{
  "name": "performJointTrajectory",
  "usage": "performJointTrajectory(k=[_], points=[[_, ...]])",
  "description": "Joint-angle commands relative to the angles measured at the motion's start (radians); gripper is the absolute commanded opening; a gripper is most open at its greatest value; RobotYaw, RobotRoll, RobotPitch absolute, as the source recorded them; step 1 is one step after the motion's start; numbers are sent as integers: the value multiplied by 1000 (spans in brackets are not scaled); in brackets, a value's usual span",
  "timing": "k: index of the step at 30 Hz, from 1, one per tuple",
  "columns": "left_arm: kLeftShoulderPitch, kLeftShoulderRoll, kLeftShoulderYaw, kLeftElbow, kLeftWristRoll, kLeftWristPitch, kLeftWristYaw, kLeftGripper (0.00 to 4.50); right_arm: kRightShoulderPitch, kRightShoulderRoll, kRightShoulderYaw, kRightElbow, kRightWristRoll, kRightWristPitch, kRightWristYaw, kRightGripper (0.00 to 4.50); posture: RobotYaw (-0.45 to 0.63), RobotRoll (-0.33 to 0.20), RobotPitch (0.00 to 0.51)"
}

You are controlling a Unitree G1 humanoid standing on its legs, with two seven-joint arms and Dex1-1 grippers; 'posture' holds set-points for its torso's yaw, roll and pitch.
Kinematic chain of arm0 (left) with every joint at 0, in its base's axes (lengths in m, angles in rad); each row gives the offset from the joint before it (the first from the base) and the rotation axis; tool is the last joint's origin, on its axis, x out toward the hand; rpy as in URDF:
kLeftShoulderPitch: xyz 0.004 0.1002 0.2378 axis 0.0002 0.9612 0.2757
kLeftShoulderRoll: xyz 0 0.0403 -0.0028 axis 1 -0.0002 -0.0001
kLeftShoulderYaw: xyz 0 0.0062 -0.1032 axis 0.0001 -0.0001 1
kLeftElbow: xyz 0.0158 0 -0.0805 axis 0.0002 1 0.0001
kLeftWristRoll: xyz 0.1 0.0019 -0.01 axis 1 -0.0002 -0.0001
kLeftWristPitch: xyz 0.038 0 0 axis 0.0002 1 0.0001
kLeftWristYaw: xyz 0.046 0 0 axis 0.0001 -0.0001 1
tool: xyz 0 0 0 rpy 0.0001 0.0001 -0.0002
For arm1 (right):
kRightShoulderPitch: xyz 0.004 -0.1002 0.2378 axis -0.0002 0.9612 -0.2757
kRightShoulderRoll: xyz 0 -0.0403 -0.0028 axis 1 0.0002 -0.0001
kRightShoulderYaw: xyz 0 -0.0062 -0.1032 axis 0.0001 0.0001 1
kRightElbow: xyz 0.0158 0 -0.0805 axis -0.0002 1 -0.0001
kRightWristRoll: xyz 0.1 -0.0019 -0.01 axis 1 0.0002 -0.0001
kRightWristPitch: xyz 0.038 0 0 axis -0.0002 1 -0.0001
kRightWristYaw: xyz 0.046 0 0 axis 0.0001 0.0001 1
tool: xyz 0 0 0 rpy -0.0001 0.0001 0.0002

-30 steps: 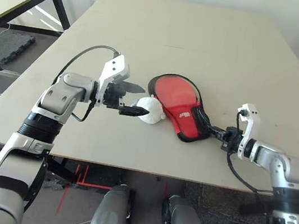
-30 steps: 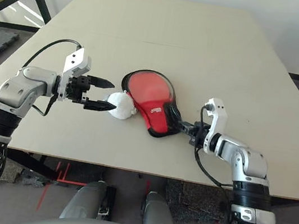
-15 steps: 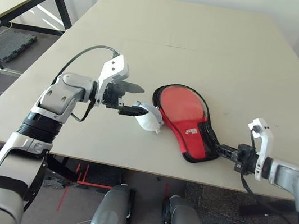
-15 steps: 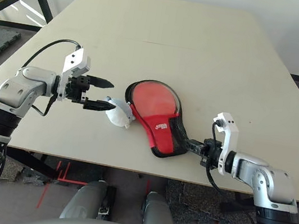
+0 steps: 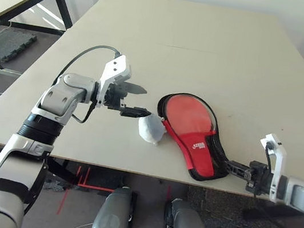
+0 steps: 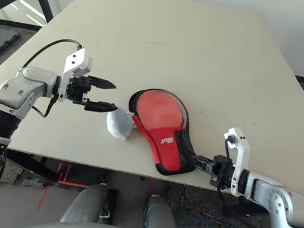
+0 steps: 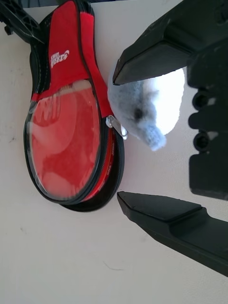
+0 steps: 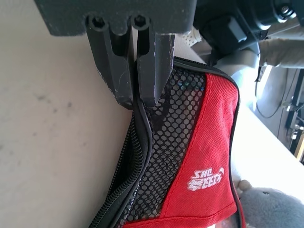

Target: Store the ping-pong paddle in its case and zip it.

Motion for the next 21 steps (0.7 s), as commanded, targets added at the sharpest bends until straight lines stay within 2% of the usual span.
performJointTrajectory(k=[1, 9, 10, 12, 17, 20, 21], points=[[1, 16, 0, -11, 0, 9, -10, 4500, 40, -35, 28, -14, 6, 33, 22, 29, 47, 0, 73], [6, 20, 1, -23, -9, 23, -16, 4500, 84, -113, 12, -64, 35, 31, 61, 29, 44, 0, 70], [7, 20, 2, -26, -10, 24, -15, 4500, 82, -121, 4, -61, 38, 33, 61, 546, 44, 0, 70], [6, 20, 3, -26, -10, 24, -15, 4500, 73, -138, -11, -52, 36, 21, 67, 1096, 46, 0, 66], [5, 28, 10, -25, -12, 23, -17, 4500, -9, -196, -82, 10, 20, -40, 86, 3066, 46, 0, 59], [8, 38, 15, -25, -14, 22, -19, 4500, -104, -210, -94, 68, -40, -145, 69, 4249, 47, 0, 53], [10, 42, 17, -27, -15, 23, -20, 4500, -140, -205, -92, 86, -58, -178, 63, 4474, 49, 0, 51]])
